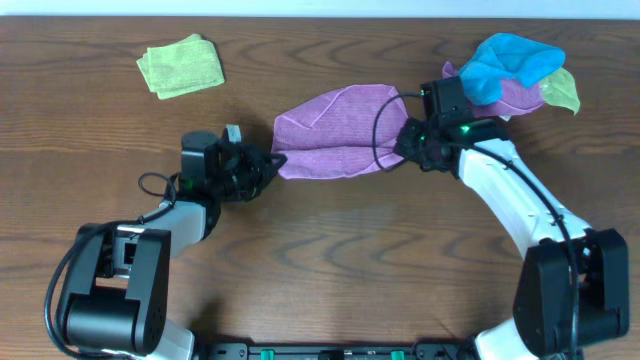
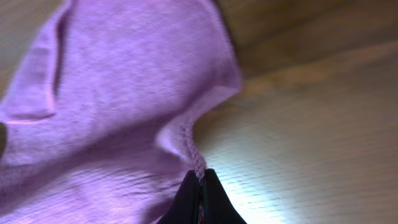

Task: Fold the cloth
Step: 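Lift the purple cloth with both grippers and drag it toward the far edge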

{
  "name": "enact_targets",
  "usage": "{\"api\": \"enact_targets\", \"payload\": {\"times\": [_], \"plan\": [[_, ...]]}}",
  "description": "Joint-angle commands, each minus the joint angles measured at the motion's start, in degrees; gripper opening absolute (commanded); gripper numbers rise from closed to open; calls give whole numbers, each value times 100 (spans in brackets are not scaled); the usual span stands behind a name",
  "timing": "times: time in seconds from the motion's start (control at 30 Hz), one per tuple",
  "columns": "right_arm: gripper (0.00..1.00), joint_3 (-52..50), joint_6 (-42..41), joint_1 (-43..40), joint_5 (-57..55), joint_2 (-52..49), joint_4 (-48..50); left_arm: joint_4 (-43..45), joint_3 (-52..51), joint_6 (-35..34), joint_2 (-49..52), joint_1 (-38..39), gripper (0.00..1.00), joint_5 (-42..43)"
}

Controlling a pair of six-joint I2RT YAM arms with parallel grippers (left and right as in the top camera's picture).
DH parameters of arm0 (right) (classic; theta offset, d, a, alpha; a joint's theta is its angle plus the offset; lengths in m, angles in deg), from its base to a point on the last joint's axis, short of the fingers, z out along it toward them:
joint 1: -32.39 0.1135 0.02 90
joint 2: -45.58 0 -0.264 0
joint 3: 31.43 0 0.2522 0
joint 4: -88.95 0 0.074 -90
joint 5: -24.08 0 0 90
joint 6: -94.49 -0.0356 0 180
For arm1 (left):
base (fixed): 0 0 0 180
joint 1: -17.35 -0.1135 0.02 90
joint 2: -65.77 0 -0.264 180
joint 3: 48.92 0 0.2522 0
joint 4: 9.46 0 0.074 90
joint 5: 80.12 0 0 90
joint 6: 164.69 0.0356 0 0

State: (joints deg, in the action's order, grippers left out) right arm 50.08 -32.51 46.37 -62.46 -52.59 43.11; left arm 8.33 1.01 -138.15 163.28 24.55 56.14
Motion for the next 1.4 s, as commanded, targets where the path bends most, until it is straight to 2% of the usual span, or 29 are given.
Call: {"api": "enact_targets", "payload": {"times": [0.0,0.17,0.4,0.6,1.0,1.37], "plan": [[1,13,85,192,153,98,219,11,428,-175,-81,39,6,221],[1,179,90,297,146,101,907,-227,1200,-249,-79,4,6,-129],[1,474,199,214,-245,101,1982,-1412,2562,564,-59,-7,6,-949],[1,907,326,-13,-393,2,2721,-1545,3414,693,245,-9,6,-1263],[1,1550,870,-160,-494,-184,2420,-1674,4478,1029,750,-35,6,-1217],[1,1550,1040,-157,-466,-170,1473,-3187,4533,1777,748,-186,6,-699]]}}
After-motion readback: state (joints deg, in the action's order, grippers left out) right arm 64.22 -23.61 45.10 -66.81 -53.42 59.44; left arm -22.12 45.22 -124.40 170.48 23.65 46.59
